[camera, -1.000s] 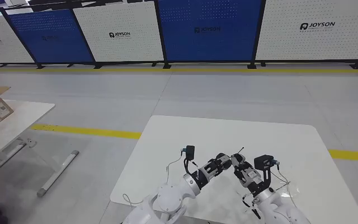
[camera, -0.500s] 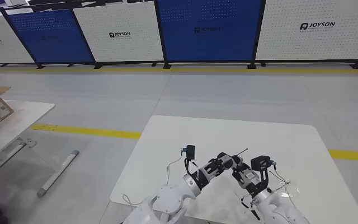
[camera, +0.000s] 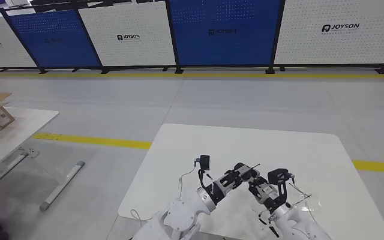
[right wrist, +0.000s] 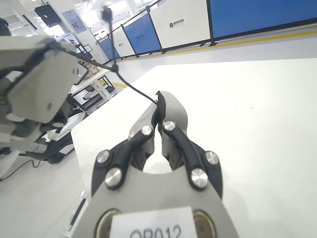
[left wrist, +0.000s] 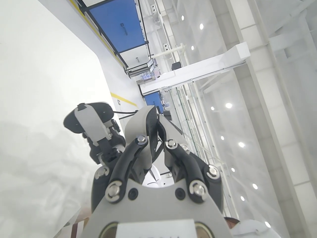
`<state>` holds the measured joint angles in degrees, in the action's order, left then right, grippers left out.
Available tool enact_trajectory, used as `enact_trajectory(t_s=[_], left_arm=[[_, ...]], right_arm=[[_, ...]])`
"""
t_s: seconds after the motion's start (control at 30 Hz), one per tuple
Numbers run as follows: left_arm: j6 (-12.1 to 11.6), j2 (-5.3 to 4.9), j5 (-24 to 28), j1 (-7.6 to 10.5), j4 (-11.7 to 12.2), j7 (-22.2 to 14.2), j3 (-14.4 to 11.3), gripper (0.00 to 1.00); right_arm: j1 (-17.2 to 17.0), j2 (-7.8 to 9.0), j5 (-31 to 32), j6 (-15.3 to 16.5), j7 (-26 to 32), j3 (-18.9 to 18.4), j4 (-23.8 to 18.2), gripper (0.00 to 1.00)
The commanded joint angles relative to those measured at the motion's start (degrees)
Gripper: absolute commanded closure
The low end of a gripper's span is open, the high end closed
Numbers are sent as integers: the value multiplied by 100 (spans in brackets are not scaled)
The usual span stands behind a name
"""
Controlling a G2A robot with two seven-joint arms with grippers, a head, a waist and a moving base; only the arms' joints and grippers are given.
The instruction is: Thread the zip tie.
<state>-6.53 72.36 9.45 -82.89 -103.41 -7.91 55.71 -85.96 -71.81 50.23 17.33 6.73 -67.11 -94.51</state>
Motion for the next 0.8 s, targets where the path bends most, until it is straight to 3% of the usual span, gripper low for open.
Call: enact_trajectory(t_s=[0.0,0.43,0.57,0.6,0.77], left_arm=[[-16,-1,-31,-12,-44,-1,-7,100],[-109,-5,-79,-68,-191,-3,1,100],[-28,-8,-103,-68,-158,67,49,100],[50,-3,-107,-60,-131,154,59,100],[182,21,204,27,103,300,153,100]], right_arm=[[6,-1,-3,10,-13,10,29,100],[79,-11,3,26,-41,84,154,100],[109,-21,-95,51,-73,106,174,100],[109,-22,-145,48,-95,96,171,2],[-7,0,-380,47,-337,-153,-2,0]])
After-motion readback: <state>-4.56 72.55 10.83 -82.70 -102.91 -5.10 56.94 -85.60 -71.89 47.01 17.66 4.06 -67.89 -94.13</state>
